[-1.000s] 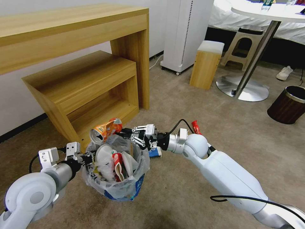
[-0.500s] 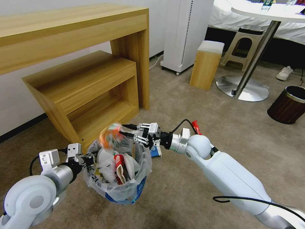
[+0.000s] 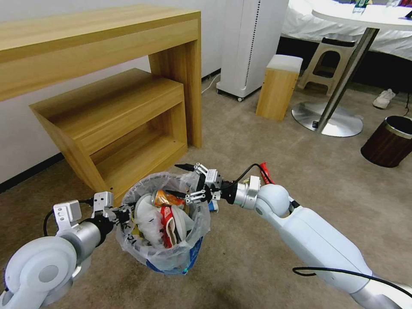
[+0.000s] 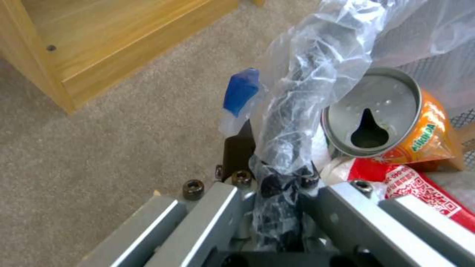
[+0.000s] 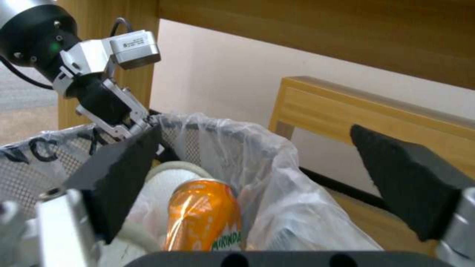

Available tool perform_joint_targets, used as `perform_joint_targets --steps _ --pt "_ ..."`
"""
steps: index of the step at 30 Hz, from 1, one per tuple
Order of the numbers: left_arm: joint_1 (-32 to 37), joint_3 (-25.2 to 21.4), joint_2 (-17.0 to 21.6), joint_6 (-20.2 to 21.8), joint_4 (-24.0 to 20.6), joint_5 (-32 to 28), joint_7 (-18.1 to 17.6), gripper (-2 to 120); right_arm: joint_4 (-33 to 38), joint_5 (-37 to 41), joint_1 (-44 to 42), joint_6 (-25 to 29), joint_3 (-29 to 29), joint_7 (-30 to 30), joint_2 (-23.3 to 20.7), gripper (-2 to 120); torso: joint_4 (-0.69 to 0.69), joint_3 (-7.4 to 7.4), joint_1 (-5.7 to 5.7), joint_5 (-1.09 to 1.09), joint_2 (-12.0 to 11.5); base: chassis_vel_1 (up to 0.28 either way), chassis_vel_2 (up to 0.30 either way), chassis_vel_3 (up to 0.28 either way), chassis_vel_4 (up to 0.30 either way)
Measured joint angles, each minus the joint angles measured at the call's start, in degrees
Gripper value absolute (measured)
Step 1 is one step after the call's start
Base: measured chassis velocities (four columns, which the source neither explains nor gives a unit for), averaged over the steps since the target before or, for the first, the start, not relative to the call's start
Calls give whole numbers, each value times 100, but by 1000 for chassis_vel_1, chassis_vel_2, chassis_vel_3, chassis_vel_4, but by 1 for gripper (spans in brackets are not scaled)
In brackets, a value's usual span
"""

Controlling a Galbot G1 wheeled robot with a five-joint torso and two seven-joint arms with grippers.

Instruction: Pick up the trash bin and place the garbage on the floor into it.

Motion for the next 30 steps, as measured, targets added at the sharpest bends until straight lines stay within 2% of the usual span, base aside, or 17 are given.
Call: perform_joint_targets --steps 5,8,9,11,12,15,21,23,24,25,28,30 --pt "-45 -34 -16 -45 104 -19 -251 1 177 143 -164 -44 325 241 -99 100 0 0 0 0 0 0 0 0 0" --pt "-89 -45 -121 -103 167 -55 -642 1 324 374 -403 -223 633 947 -200 100 0 0 0 -1 0 0 0 0 0" --pt "-89 -45 -121 -103 167 -55 -642 1 324 374 -403 -223 633 947 -200 100 0 0 0 -1 0 0 0 0 0" --pt "-50 -112 -166 -127 171 1 -776 1 377 380 -587 -240 858 1676 -261 100 0 0 0 -1 0 0 0 0 0" --pt "-50 -112 -166 -127 171 1 -776 1 377 380 -587 -240 858 1676 -261 100 0 0 0 -1 0 0 0 0 0" --pt "-30 -206 -180 -140 186 52 -800 1 440 178 -966 -382 1331 2252 -328 100 0 0 0 1 0 0 0 0 0" --pt "-61 -290 -197 -190 220 167 -954 1 530 102 -1294 -520 1819 2609 -312 100 -2 0 0 0 0 0 0 0 0" --pt "-55 -517 -349 -202 113 137 -1212 1 678 6 -1575 -592 2408 2830 -134 100 0 0 0 -1 0 0 0 0 0" --pt "-55 -517 -349 -202 113 137 -1212 1 678 6 -1575 -592 2408 2830 -134 100 0 0 0 -1 0 0 0 0 0" --pt "1 -673 -441 -219 19 85 -1274 1 763 -28 -1716 -628 2682 2925 -31 100 1 -1 0 1 0 0 0 0 0" --pt "45 -775 -488 -219 -33 28 -1282 1 823 -51 -1827 -664 2893 3025 27 100 0 -1 0 1 0 0 0 0 0" --pt "53 -982 -505 -219 -55 -138 -1240 1 916 -162 -2062 -698 3228 3250 108 100 0 -1 0 0 0 0 0 0 0"
